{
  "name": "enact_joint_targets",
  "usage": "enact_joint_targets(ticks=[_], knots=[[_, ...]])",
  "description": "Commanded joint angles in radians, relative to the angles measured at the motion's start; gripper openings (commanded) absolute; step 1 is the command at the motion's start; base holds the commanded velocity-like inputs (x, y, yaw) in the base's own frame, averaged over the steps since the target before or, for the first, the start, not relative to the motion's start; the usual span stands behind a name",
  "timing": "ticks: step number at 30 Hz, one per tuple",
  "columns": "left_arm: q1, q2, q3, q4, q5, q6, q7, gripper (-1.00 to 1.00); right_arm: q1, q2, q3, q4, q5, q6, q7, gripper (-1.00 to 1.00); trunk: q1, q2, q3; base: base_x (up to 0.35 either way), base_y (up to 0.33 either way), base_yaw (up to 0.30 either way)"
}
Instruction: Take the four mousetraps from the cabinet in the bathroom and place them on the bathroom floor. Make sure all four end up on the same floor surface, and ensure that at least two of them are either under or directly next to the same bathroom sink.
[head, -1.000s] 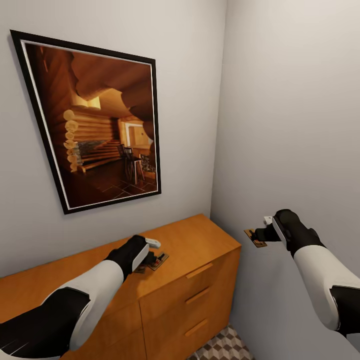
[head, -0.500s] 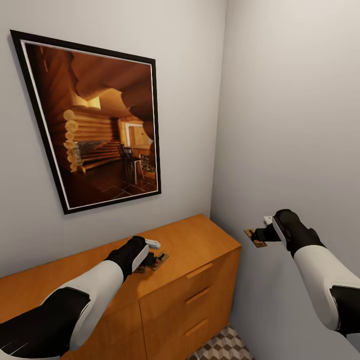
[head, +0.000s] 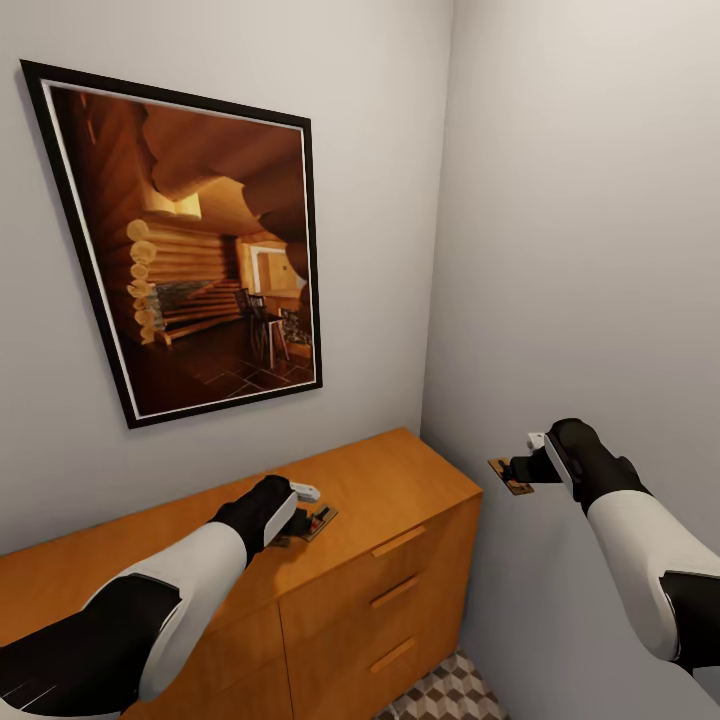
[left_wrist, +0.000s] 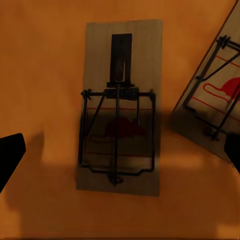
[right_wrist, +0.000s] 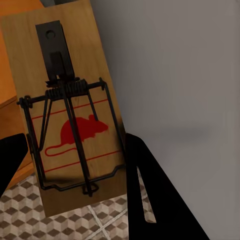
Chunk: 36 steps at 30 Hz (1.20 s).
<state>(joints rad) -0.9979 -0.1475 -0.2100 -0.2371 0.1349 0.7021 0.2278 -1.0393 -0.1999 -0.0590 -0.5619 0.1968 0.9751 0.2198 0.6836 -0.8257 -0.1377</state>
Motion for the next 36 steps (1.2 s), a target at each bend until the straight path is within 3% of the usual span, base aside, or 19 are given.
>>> enact_joint_targets(ticks=[1,36], knots=[[-0.001,0.000,-0.006,0.000,0.010,0.004,0.007,1.00,-0.001,0.000,-0.004,-0.001,0.011,0.003,0.009,-1.00,0.000,-0.001,-0.002,0.000,0.000,0.000],[-0.001,0.000,-0.006,0.004,0.008,0.004,0.007,1.00,-0.001,0.000,-0.004,-0.001,0.010,0.003,0.009,-1.00,0.000,-0.001,-0.002,0.000,0.000,0.000]])
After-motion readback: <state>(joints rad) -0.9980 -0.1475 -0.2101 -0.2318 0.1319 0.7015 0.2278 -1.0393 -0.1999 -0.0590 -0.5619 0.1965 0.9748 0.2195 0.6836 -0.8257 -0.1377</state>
